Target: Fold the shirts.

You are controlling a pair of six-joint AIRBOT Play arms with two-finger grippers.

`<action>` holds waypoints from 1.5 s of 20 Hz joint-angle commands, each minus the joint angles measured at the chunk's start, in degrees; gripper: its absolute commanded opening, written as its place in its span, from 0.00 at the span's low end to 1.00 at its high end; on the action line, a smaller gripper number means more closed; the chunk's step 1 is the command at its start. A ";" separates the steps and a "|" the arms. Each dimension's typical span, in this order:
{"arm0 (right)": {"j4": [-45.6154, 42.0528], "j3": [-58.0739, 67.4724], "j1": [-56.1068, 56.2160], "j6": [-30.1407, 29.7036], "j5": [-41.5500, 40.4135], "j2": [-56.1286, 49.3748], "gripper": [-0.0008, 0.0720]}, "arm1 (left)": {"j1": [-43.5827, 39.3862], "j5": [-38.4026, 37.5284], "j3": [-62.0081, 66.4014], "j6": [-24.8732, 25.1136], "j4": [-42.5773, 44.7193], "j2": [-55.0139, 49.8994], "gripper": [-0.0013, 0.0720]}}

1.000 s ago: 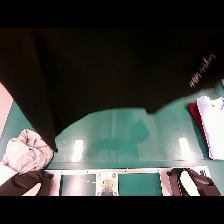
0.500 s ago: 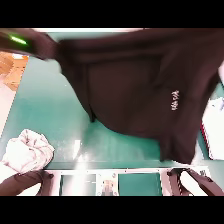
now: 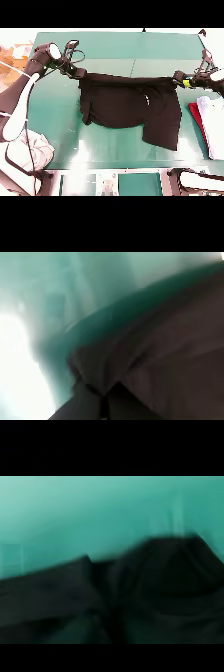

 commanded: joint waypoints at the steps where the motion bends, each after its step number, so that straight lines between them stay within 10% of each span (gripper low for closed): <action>1: -2.14 1.27 -1.11 -0.07 0.85 -3.04 0.50 | 1.40 -1.33 4.63 0.63 -3.34 -2.99 0.86; 11: -10.60 -1.97 -23.98 -1.62 29.77 1.79 0.51 | 2.32 -29.75 8.59 -3.06 6.05 -0.15 0.90; 13: -10.58 -5.18 -25.27 -2.19 28.24 1.77 0.51 | 2.27 -33.14 2.10 -2.86 1.64 0.39 0.43; 15: -9.70 -6.99 -25.16 -2.75 26.53 1.77 0.51 | 2.27 -34.05 -8.20 -2.36 0.26 3.65 0.33; 16: -9.03 -7.17 -25.05 -3.10 26.05 1.77 0.51 | 2.27 -33.97 -14.12 -1.18 1.75 6.69 0.05; 22: -8.22 -7.17 -25.07 -3.08 25.07 1.77 0.50 | 2.25 -17.11 -45.40 -3.02 1.79 32.98 0.05; 23: -8.15 -7.17 -25.05 -3.06 25.07 1.77 0.50 | 2.25 -12.94 -49.05 -2.82 -2.64 35.50 0.13; 24: -7.56 -7.17 -25.05 -3.08 25.09 1.77 0.50 | 2.05 -7.82 -52.17 -2.84 -7.08 36.89 0.61; 25: -7.04 -7.19 -25.05 -3.08 25.11 1.79 0.50 | 1.60 -2.99 -54.21 -2.86 -9.42 37.05 0.70; 30: -4.98 -7.19 -25.05 -3.08 25.14 1.77 0.50 | -8.94 14.71 -55.78 -3.19 -11.32 31.34 0.68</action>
